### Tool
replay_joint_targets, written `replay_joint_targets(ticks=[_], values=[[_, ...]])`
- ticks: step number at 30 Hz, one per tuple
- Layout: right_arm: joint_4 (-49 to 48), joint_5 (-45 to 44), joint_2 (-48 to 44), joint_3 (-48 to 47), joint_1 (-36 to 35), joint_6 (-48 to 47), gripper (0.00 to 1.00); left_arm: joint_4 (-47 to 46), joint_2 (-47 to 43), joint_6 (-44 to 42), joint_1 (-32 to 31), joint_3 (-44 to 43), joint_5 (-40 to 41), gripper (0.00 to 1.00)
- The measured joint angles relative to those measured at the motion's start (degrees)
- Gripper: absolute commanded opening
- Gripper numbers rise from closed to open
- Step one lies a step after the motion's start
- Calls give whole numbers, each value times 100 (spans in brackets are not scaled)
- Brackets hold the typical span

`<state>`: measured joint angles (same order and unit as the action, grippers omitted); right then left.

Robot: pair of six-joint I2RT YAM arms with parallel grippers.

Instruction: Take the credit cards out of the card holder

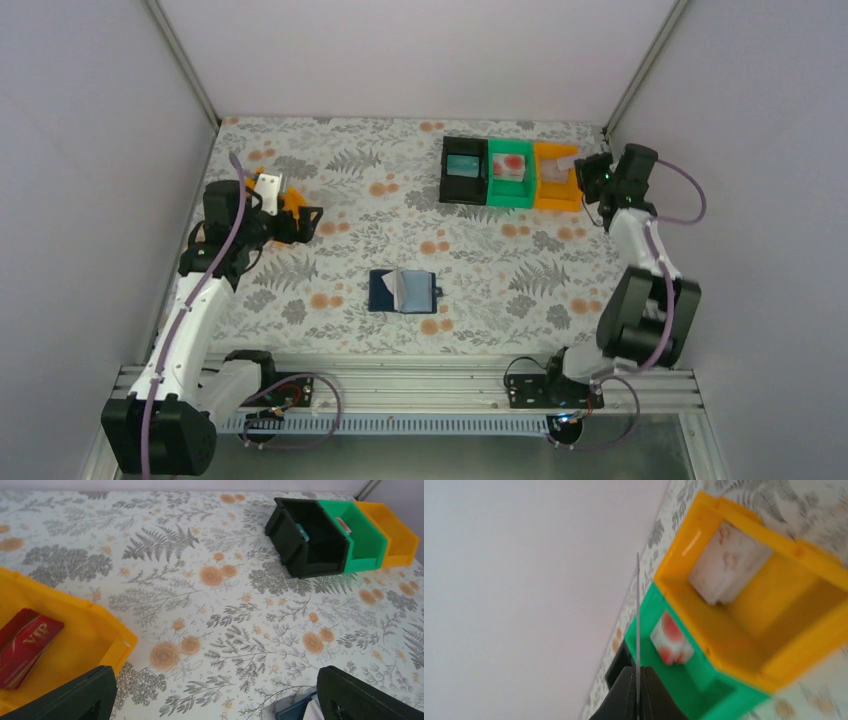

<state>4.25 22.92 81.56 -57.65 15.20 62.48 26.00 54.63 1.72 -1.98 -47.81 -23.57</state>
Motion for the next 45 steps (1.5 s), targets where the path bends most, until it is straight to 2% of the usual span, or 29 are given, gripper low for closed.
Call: replay_joint_targets(ticks=[6,14,18,40,42,45], values=[[-153,-116,1805,-1285,26,31,4,-76,94,74,369,219,-155,100],[-184,-170,2767,-1497,4,177,4,-109,396,74,839,219,-203,100],[-157,-168,3309,-2085,-57,92,4,-138,490,72,922,219,-216,100],[-459,-669,3947,-2551,-437,1023,4,-365,608,94,1049,234,-317,100],[-437,-702,3989,-2555,-444,1062,8,-365,608,94,1049,234,-319,100],[-385,-717,3991,-2577,-452,1108,21,-365,608,94,1049,234,-321,100]])
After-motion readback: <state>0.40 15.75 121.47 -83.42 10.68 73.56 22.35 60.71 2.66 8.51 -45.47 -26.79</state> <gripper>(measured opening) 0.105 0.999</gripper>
